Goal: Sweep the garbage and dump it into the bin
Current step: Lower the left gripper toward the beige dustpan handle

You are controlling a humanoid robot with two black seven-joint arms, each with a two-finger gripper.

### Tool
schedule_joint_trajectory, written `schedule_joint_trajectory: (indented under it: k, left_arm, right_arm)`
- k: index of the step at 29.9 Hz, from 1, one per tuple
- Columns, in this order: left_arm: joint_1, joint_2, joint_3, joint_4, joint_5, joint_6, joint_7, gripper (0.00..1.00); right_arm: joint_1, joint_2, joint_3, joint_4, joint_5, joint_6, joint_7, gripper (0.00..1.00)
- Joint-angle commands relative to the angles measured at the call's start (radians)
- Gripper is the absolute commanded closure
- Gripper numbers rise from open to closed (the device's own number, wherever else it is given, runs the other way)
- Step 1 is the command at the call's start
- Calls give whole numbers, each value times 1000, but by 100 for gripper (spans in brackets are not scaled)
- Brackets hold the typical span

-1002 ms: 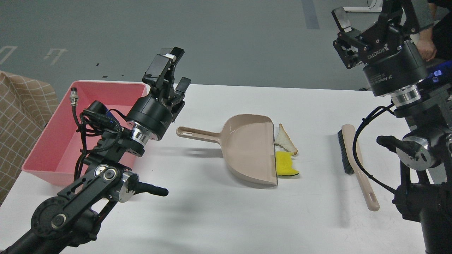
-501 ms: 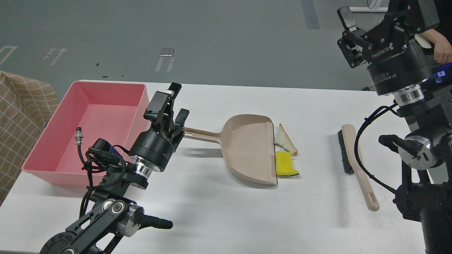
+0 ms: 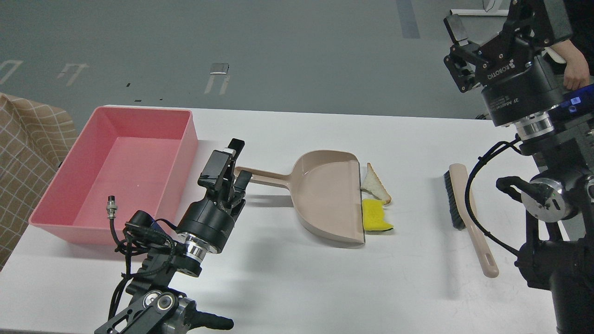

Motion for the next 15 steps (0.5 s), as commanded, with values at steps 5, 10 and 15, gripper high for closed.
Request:
schedule_joint_trajectory:
  k: [5,10,15]
  left_arm:
    - [47,-43,41,6,64,2,5,1]
    - [36,-65,41,52,66,7,6,1]
    - [-7,-63,45,149,66,16,6,1]
  right_arm:
    - [0,2,6,-2,0,1,0,0]
    - [1,2,6,-2,0,-1,0,0]
    - [1,1,8,0,0,-1,0,0]
